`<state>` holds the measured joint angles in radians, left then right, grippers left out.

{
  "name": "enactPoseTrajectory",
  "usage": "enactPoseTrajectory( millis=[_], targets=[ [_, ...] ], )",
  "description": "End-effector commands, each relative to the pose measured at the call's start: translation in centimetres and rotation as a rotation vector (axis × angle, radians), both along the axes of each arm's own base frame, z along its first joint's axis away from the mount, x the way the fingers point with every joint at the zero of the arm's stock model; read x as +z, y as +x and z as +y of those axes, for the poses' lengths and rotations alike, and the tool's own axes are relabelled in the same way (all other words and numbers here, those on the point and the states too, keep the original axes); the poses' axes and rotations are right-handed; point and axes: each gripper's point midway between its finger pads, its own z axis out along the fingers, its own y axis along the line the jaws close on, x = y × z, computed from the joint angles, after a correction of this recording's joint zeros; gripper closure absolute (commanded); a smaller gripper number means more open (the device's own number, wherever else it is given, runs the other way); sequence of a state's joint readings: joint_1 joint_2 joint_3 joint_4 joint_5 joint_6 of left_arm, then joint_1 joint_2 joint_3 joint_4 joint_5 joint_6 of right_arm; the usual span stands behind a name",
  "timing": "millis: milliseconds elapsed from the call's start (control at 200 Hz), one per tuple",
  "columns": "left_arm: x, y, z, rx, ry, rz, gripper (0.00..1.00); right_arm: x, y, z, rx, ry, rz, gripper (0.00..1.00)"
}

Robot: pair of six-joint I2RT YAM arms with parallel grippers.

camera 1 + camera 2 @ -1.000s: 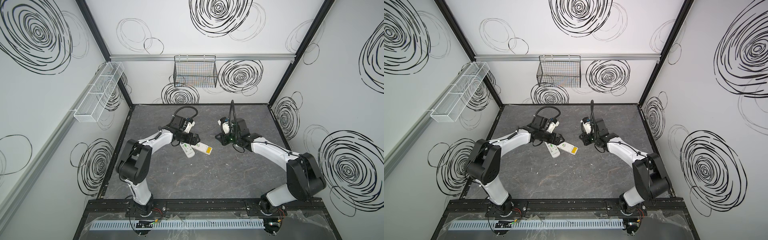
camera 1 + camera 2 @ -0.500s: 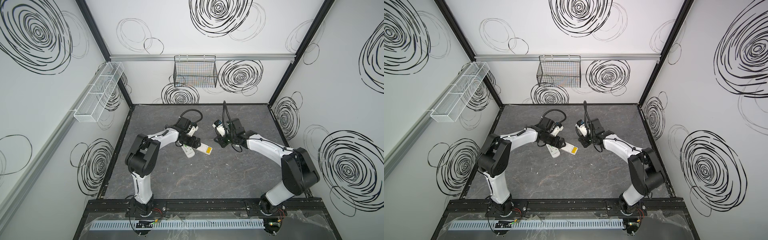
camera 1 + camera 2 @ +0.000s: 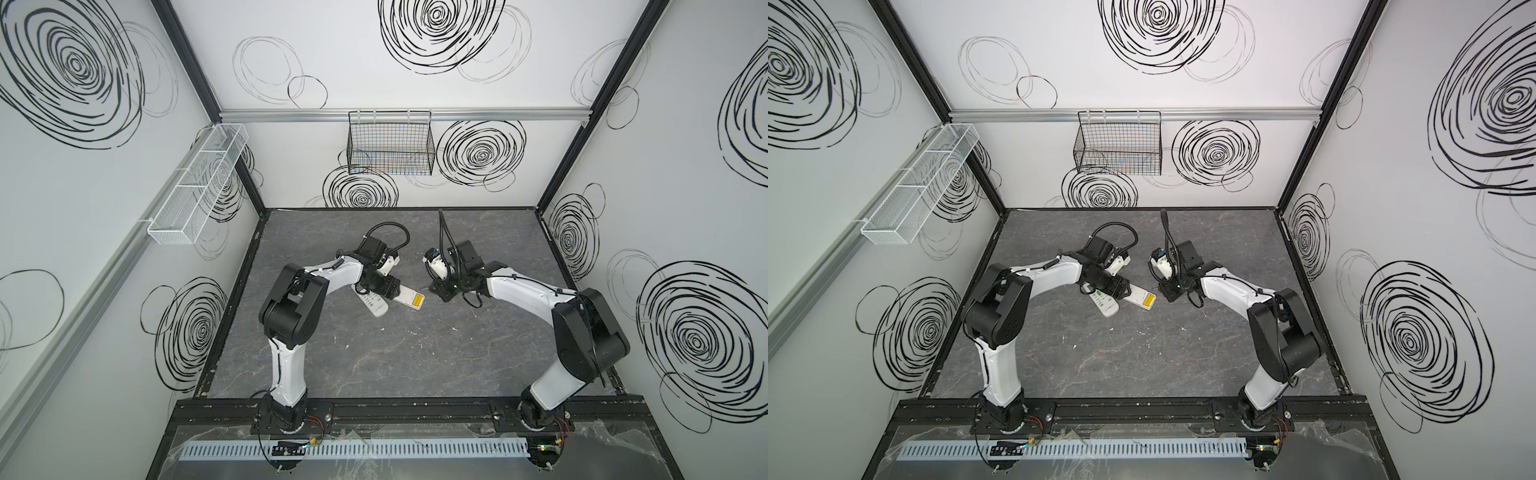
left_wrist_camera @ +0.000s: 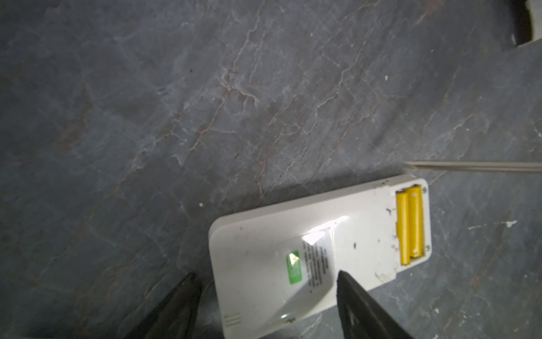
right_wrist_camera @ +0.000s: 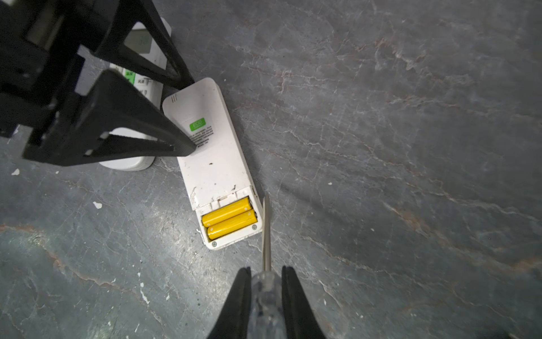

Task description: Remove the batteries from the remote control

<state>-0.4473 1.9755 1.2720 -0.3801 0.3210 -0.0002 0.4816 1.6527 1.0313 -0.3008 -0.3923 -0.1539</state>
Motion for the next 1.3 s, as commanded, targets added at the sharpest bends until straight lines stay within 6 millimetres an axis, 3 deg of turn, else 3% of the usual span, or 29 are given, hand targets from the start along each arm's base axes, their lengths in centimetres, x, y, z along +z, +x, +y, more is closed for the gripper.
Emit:
enactPoseTrajectory(
  millis=[0, 130, 285, 650, 991, 1296],
  targets=[
    [-1.3, -0.7, 0.1, -0.040, 0.057, 0.016, 0.26, -0.3, -1.2, 0.6, 0.056, -0.026, 0.020, 1.00],
    [-1.5, -0.8, 0.0, -0.050, 0.062, 0.018, 0.28, -0.5, -1.6, 0.8, 0.071, -0.030, 0.028, 1.00],
    [-1.8, -0.9, -0.5, -0.072, 0.071, 0.017, 0.38, 0.3, -1.4, 0.9, 0.065, -0.023, 0.012, 1.00],
    [-3.2, -1.3, -1.6, -0.151, 0.117, 0.040, 0.41, 2.1, -2.9, 0.0, 0.027, -0.012, 0.012, 1.00],
    [-3.9, -2.4, -2.2, -0.216, 0.135, 0.051, 0.42, 0.8, -3.7, -0.3, -0.025, 0.014, 0.111, 1.00],
    [-3.8, -2.7, -2.4, -0.225, 0.132, 0.050, 0.42, -0.1, -3.7, 0.6, -0.016, 0.039, 0.183, 1.00]
  ],
)
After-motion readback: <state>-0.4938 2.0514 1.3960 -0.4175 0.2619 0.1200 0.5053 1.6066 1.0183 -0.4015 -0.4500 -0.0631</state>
